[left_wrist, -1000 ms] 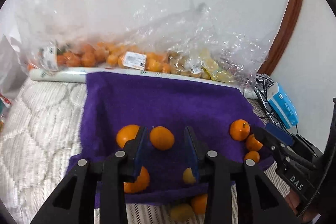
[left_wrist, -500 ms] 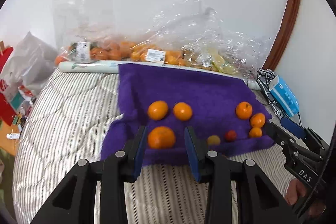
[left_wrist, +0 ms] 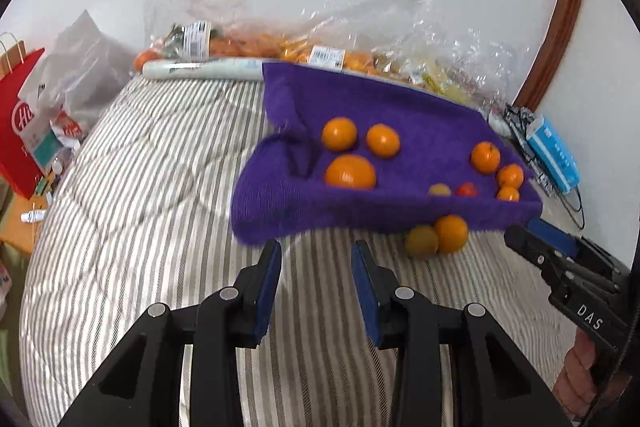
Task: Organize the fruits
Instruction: 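Move both open grippers back toward the orange and kiwi beside the towel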
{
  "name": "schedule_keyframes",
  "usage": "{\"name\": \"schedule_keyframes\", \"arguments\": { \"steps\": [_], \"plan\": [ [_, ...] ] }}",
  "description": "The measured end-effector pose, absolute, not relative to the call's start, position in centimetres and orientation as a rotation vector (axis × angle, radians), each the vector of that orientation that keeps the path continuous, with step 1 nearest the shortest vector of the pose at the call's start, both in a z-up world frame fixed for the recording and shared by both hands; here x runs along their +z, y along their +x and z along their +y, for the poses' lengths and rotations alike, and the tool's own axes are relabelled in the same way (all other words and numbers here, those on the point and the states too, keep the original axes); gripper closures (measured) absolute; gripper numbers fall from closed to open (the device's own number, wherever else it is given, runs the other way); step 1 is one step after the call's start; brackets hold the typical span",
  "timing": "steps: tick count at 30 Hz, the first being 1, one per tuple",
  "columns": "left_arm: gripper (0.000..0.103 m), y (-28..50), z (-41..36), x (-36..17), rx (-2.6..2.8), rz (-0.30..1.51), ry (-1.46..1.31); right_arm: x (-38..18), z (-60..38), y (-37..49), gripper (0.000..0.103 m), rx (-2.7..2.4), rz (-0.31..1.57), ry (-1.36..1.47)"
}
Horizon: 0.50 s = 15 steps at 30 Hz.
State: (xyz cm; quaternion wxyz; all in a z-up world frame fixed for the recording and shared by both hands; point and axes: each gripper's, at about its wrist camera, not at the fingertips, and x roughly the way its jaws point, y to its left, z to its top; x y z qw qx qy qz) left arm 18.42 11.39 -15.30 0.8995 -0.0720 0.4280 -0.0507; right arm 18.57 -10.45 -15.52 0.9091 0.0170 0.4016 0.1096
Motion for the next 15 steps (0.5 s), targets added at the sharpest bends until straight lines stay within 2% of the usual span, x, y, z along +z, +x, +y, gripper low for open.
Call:
{"name": "schedule_keyframes", "arguments": {
  "steps": [11,15],
  "plan": [
    [0.069,18.5,11.7,-18.7,-0.059,0.92,-0.147,-15.9,-9.9,18.6,0.059,0.22,0.839,0.032],
    [0.068,18.4,12.1,-18.8,-0.065,0.889,-0.168,-16.5,-9.5,19.3,0.066,0.227,0.86,0.031]
  ]
}}
